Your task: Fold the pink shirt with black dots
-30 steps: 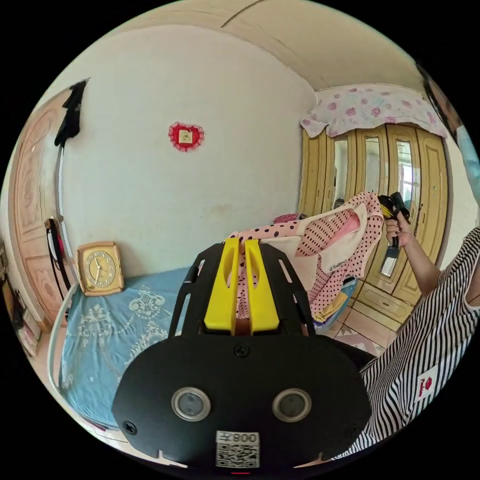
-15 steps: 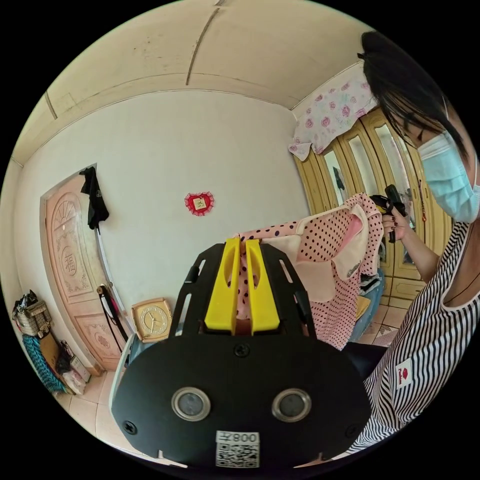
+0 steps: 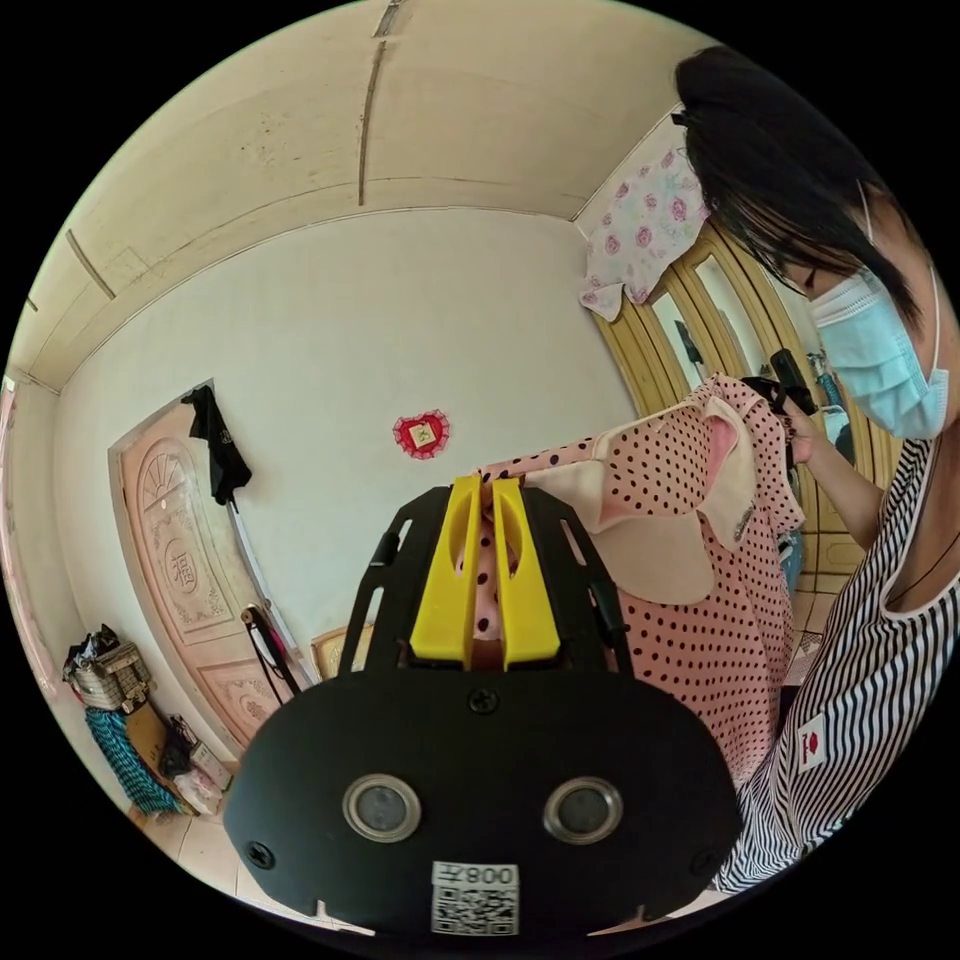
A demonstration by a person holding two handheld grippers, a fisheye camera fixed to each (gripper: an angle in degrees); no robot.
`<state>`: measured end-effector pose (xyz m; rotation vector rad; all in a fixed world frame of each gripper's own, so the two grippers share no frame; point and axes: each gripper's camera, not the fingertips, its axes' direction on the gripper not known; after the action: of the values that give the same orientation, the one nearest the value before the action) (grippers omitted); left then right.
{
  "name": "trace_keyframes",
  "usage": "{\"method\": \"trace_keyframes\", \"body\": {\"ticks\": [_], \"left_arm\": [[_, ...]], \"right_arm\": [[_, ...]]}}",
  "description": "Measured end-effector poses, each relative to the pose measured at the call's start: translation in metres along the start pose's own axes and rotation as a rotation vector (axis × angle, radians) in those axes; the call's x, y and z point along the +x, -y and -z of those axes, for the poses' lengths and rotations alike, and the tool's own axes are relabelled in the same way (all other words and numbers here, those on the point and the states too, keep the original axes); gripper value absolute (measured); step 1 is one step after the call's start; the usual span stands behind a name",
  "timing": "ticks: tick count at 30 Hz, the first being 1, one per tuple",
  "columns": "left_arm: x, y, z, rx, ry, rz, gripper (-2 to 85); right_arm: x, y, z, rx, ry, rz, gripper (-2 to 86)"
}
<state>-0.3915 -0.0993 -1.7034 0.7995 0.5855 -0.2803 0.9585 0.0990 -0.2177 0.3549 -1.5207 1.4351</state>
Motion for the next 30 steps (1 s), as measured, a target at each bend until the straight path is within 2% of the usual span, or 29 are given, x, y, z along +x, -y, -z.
{"method": "trace_keyframes", "body": {"ticks": [7,16,21,26,28,30], "left_arm": [[-0.042,-0.003,-0.084,-0.088,0.019,-0.002,1.5],[-0.160,-0.076,-0.320,-0.367,-0.028,0.129,1.4],[-0.240,-0.182,-0.510,-0.616,-0.057,0.245,1.7],[-0.294,-0.313,-0.667,-0.844,-0.069,0.370,2.2],[-0.305,-0.364,-0.717,-0.933,-0.054,0.364,2.4],[-0.316,-0.430,-0.771,-1.095,-0.026,0.352,2.8]], "right_arm": [[0.101,0.017,-0.031,-0.057,-0.057,-0.034,0.1],[0.332,0.033,-0.140,-0.243,-0.144,-0.169,0.1],[0.490,0.018,-0.224,-0.402,-0.211,-0.254,0.2],[0.687,-0.051,-0.316,-0.588,-0.259,-0.476,0.2],[0.749,-0.081,-0.339,-0.638,-0.280,-0.572,0.2],[0.803,-0.112,-0.357,-0.700,-0.300,-0.656,0.1]]}}
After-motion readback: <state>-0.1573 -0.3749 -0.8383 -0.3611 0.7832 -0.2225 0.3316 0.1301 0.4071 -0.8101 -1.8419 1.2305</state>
